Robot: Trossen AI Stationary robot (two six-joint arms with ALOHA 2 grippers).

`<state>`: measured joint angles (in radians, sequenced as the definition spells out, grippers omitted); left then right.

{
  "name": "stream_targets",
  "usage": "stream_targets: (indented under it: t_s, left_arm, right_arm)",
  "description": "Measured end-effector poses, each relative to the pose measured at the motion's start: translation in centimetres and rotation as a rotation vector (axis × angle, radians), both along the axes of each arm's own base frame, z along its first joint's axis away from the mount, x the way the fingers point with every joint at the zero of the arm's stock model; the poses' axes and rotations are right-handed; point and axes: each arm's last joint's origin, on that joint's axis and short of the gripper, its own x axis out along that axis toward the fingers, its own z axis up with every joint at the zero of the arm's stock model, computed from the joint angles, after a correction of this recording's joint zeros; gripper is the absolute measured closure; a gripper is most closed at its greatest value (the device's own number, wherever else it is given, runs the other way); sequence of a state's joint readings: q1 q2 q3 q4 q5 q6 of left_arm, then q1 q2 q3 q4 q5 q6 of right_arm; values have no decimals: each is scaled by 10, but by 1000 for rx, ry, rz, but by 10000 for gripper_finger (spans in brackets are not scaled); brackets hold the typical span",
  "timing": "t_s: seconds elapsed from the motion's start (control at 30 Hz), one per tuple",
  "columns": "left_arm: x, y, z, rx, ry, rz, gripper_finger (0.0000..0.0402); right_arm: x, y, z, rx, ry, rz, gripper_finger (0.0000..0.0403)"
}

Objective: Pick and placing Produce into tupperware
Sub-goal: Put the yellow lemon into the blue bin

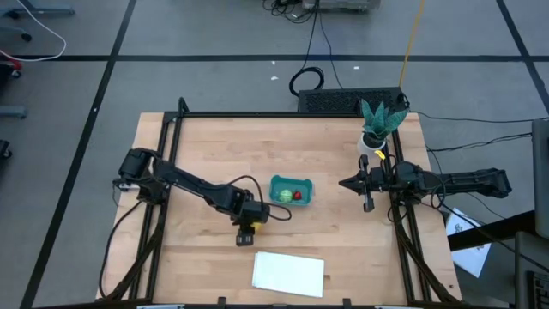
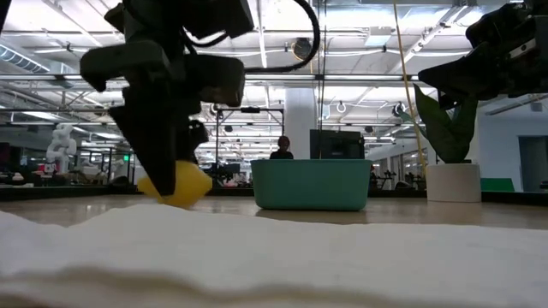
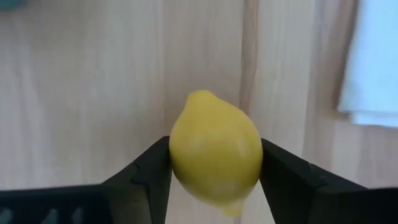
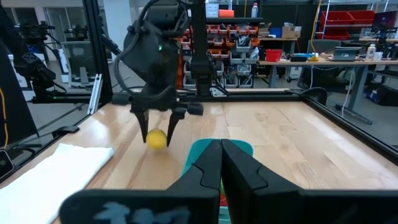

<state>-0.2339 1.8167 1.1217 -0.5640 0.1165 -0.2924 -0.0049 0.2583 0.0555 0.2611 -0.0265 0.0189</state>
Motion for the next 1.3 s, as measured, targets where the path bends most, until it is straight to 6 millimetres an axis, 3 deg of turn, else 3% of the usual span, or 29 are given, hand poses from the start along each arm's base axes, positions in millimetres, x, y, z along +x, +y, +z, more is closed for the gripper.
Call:
stream_targets:
  t_s: [0.57, 1.3]
  left_arm:
    - [-29, 32, 95, -27, -168, 30, 175]
    - [-78, 83, 151, 57, -290, 81, 178]
  right_arm:
    - [1, 0, -1, 0, 9, 0, 403]
    - [2, 0, -1, 0, 16, 0, 403]
